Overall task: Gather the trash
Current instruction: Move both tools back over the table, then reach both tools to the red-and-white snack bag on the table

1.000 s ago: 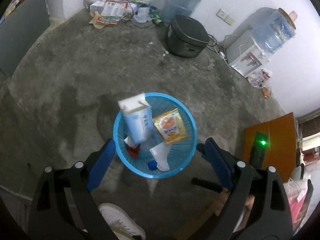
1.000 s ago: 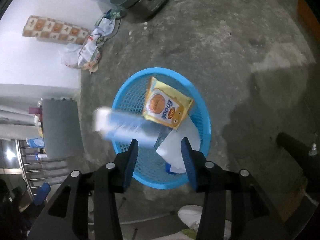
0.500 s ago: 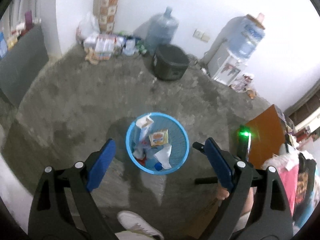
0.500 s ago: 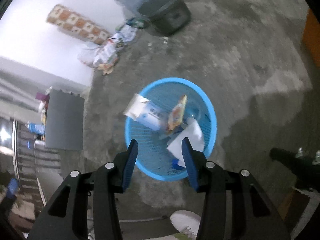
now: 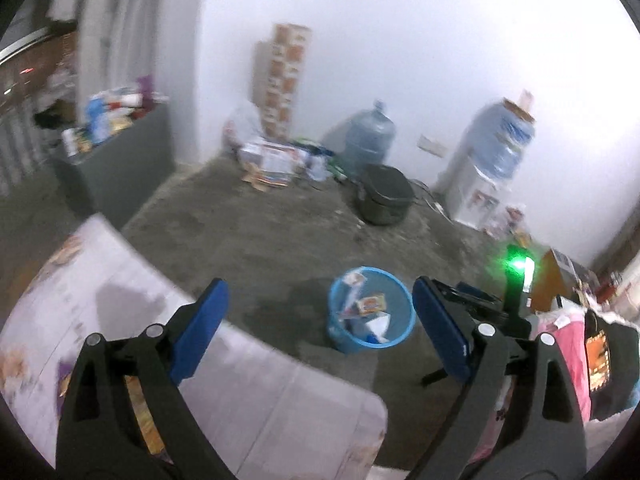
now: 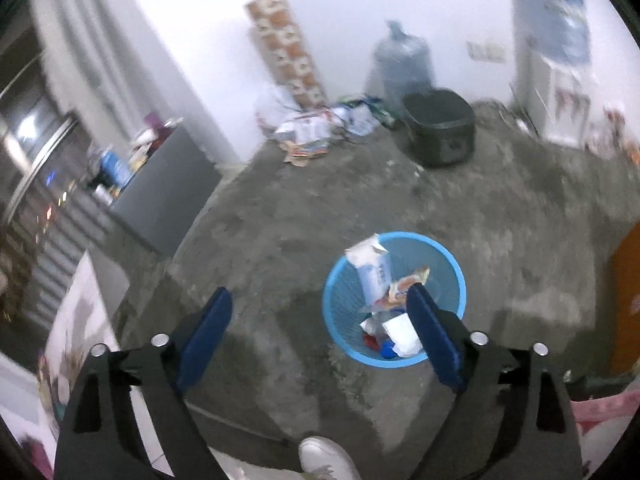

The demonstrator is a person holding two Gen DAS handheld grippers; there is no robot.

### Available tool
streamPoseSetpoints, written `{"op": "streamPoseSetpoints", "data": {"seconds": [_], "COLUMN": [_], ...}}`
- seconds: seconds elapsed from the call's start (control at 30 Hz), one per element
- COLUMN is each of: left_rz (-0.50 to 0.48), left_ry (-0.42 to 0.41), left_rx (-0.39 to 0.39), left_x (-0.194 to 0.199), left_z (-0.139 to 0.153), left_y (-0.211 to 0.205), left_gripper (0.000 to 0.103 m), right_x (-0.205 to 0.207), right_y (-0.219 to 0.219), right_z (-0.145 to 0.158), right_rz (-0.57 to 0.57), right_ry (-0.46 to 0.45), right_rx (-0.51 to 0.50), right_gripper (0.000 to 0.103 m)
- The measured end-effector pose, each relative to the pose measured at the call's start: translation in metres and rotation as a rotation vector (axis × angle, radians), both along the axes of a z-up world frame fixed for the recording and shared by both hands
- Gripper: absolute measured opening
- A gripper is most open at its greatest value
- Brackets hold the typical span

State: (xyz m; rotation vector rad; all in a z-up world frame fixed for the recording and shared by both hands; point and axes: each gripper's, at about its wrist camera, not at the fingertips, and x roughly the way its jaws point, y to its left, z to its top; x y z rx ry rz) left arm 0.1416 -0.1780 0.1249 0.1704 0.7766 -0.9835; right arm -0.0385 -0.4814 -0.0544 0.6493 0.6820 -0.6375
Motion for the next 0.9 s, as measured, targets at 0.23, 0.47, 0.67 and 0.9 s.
{"op": "streamPoseSetpoints", "data": {"seconds": [0.23,0.47,0.67,0.9], "left_rz": [0.201,0.398,0.540,0.644], "left_ry": [0.025,-0.010,0.009,0.075], "left_rx": [-0.075,-0.076,-0.058,-0.038], "left_x": [-0.002,-0.021,-0.044,-0.070], "left_z": [0.013,0.004,-0.025,-0.068], "left_y": [0.115,0.207,0.278,0.321], "left_gripper": [0.089,0.089,0.089,0.088], "right_x": [0.018,0.026,0.028,0.044], "right_y": [0.072,0.146,0.206,0.240], "right_z": [0.031,0.051,0.070,0.068], "right_rz": [0.146,0.267,0.469,0.695], "right_ry": [0.003,-0.016,-0.100,-0.166], "right_rx": [-0.062,-0.175,-0.255,-0.013], "right_gripper": [0.092,0.097,0.097,0.090]}}
